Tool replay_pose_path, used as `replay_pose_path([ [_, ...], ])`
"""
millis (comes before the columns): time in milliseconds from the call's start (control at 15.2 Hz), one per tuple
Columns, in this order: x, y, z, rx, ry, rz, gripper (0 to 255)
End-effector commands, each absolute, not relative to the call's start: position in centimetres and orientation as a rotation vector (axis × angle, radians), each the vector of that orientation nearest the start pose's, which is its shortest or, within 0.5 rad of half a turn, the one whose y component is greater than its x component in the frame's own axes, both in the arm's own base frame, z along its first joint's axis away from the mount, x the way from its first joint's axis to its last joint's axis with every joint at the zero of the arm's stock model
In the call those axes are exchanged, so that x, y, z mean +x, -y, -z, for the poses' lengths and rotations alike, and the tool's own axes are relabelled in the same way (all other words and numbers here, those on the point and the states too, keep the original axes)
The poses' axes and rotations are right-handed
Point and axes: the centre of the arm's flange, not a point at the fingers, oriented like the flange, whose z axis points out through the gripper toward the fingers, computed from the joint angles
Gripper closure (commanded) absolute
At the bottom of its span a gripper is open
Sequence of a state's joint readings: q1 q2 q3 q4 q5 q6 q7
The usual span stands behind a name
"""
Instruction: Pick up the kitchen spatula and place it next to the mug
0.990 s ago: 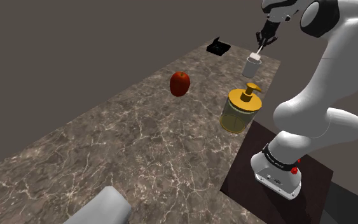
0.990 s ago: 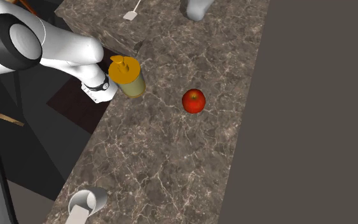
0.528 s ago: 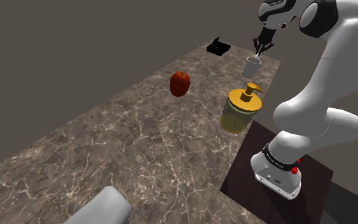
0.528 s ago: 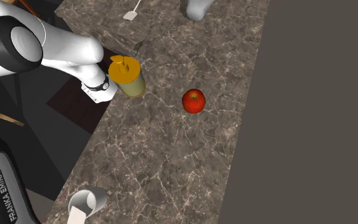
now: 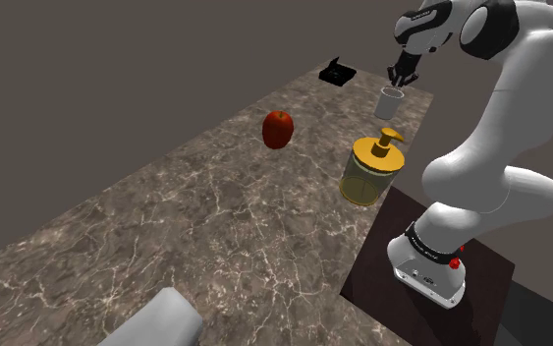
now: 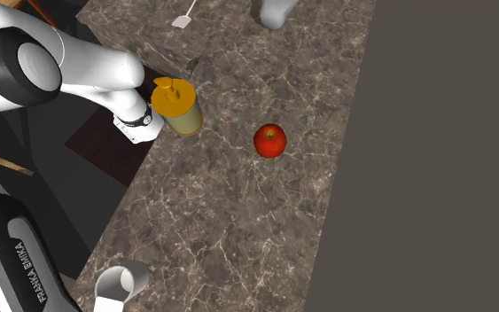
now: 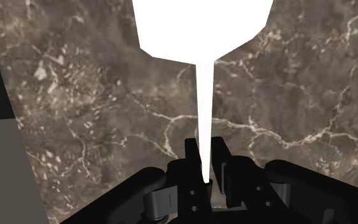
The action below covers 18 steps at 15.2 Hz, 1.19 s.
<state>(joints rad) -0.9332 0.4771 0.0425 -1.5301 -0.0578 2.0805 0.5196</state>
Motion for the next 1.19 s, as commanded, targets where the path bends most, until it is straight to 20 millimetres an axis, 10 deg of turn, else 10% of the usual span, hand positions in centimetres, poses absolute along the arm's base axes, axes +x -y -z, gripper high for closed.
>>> replay_pose_path([
  [0, 43.1, 54.7, -37.0, -2.444, -2.038, 0.082, 255],
  [726, 43.1, 54.7, -35.0, -2.444, -2.038, 0.082, 255],
  [792, 43.1, 54.8, -34.8, -2.445, -2.038, 0.082, 0],
  [1122, 43.1, 54.7, -35.0, -2.444, -2.038, 0.082, 0],
])
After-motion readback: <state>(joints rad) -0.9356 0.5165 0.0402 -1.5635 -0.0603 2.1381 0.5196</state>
